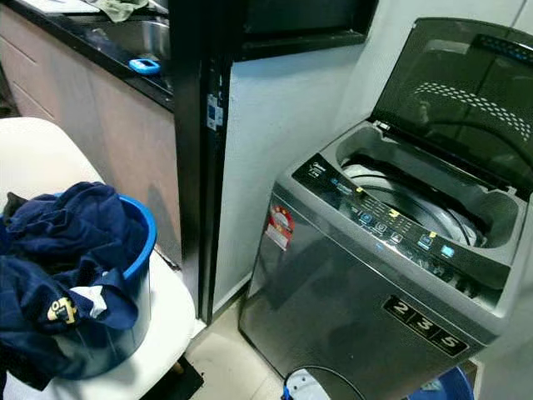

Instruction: Clothes washing

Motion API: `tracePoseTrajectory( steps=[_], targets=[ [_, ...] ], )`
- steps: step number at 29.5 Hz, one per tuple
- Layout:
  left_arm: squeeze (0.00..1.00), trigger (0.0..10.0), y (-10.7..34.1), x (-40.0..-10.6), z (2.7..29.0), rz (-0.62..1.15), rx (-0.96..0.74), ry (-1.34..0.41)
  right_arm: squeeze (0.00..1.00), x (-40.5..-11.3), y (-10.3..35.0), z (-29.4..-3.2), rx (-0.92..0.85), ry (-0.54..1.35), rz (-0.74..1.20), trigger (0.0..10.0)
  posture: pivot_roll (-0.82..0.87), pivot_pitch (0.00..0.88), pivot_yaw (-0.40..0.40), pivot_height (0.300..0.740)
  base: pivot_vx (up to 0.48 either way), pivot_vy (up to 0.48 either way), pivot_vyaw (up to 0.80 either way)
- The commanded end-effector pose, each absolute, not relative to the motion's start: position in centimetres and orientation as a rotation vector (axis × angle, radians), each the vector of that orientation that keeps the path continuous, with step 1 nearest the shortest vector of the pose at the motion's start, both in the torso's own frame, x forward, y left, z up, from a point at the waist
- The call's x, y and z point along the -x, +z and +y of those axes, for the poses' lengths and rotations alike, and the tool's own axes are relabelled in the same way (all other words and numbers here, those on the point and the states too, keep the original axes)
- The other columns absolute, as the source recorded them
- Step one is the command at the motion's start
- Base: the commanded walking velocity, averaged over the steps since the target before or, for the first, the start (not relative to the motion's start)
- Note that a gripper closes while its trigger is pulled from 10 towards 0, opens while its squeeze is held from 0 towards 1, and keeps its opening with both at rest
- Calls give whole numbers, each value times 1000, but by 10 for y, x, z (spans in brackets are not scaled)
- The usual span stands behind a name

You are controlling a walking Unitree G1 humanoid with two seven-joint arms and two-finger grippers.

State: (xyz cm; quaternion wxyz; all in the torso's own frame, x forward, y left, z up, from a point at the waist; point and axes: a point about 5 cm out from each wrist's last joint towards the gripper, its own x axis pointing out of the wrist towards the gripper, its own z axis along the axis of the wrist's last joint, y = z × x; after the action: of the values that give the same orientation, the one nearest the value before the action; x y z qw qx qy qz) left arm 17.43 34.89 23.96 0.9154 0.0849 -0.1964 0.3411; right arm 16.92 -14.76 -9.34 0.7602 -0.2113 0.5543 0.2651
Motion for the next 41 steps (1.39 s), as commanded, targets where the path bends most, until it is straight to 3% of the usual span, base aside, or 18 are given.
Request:
tracePoseTrajectory(
  steps=[1,6,8,9,10,11,12,13,14,15,19,20,29,37,38,40,41],
  targets=[
    [0,0,235,-184,343,-392,-190,683,0,-167,-94,-154,478,564,1221,10000,336,0,-173,740,0,0,0],
    [0,0,242,-208,315,-426,-207,506,0,-165,-95,-156,482,563,1228,10000,336,0,-173,740,0,0,0],
    [0,0,242,-208,315,-426,-207,506,0,-165,-95,-156,482,563,1228,10000,336,0,-173,740,0,0,0],
    [0,0,243,-220,297,-430,-223,396,0,-165,-95,-156,483,563,1229,10000,336,0,-173,740,0,0,0],
    [0,0,243,-220,297,-430,-223,396,0,-165,-95,-156,483,563,1229,10000,336,0,-173,740,0,0,0],
    [0,0,237,-233,271,-410,-235,260,0,-165,-95,-157,481,562,1230,10000,329,0,-165,740,0,0,0],
    [0,0,237,-233,271,-410,-235,260,0,-165,-95,-157,481,562,1230,10000,329,0,-165,740,0,0,0],
    [0,0,223,-242,248,-356,-258,130,0,-165,-95,-158,479,559,1230,10000,329,0,-165,740,0,0,0],
    [0,0,223,-242,248,-356,-258,130,0,-165,-95,-158,479,559,1230,10000,329,0,-165,740,0,0,0],
    [0,0,208,-247,229,-302,-283,24,0,-166,-94,-158,476,555,1230,10000,329,0,-165,740,0,0,0],
    [0,0,195,-248,215,-255,-291,-54,0,-168,-94,-157,474,552,1227,10000,318,0,-152,740,0,0,0],
    [0,0,177,-246,196,-190,-298,-178,0,-173,-92,-149,472,554,1216,10000,320,0,-152,740,0,0,0],
    [0,0,154,-235,173,-92,-298,-374,0,-176,-91,-139,470,565,1201,10000,323,0,-156,740,0,0,0],
    [0,0,142,-228,168,-26,-325,-451,0,-177,-91,-140,471,564,1201,10000,323,0,-157,740,0,0,0],
    [0,8431,130,-224,173,46,-374,-459,0,-177,-90,-145,475,559,1204,10000,321,0,-158,740,0,0,0],
    [0,8431,130,-224,173,46,-374,-459,0,-177,-90,-145,475,559,1204,10000,321,0,-158,740,0,0,0],
    [0,10000,121,-222,179,105,-421,-450,0,-178,-90,-149,479,553,1206,10000,318,0,-158,740,0,0,0]
  ],
)
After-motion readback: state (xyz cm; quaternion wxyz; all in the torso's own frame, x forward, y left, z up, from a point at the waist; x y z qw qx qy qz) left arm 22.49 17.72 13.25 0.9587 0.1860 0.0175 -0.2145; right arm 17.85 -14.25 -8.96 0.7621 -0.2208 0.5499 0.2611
